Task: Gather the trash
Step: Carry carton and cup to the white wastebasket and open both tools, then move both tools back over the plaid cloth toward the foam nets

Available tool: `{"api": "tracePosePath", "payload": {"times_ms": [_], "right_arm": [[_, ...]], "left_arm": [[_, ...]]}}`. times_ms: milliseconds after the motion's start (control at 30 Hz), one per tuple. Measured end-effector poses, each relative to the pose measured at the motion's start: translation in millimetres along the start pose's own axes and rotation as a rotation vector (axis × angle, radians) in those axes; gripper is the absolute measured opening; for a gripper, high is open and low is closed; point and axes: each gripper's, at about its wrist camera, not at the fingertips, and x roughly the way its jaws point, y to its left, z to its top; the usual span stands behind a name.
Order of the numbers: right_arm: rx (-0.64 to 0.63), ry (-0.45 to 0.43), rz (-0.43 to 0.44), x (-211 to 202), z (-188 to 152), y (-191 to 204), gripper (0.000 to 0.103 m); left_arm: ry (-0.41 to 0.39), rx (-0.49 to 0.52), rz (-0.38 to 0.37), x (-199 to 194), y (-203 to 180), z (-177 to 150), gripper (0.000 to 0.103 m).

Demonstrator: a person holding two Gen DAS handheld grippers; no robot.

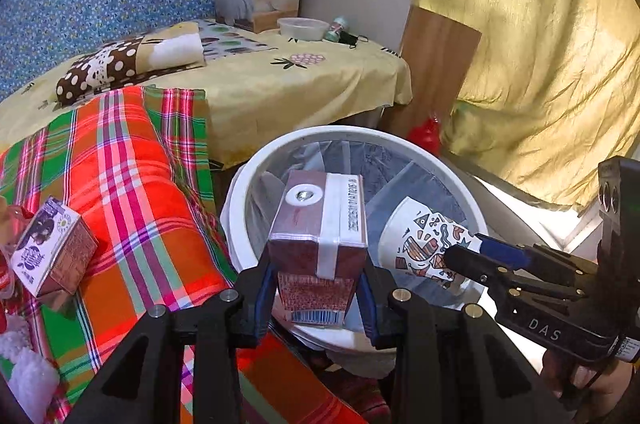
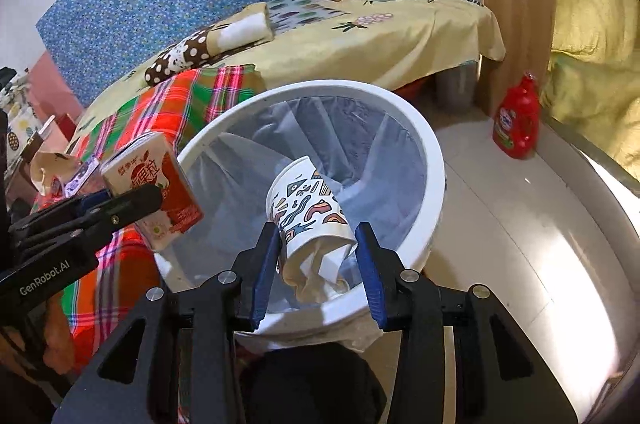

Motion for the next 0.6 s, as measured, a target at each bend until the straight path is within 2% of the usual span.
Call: {"api": "tracePosePath", "payload": {"times_ms": [67, 133, 367, 600], "right_arm": [[-0.003, -0.010, -0.008, -2, 0, -1, 0.043], [-0.001, -0.017, -0.012, -3, 1, -2, 0.049], [0.010, -0.052, -0.003, -16, 2, -1, 0.049], [-0.023, -0.096, 0.042, -28, 1, 19, 0.049]], "left_arm": [[-0.003, 0.008, 0.012, 0, -1, 0, 0.036], [-0.004, 0.008, 0.022, 1, 0, 2, 0.038], [-0.041, 0.013, 0.039, -14, -1, 2, 0.041], [-0.077, -0.014, 0.062, -41, 10, -4, 0.041]]}}
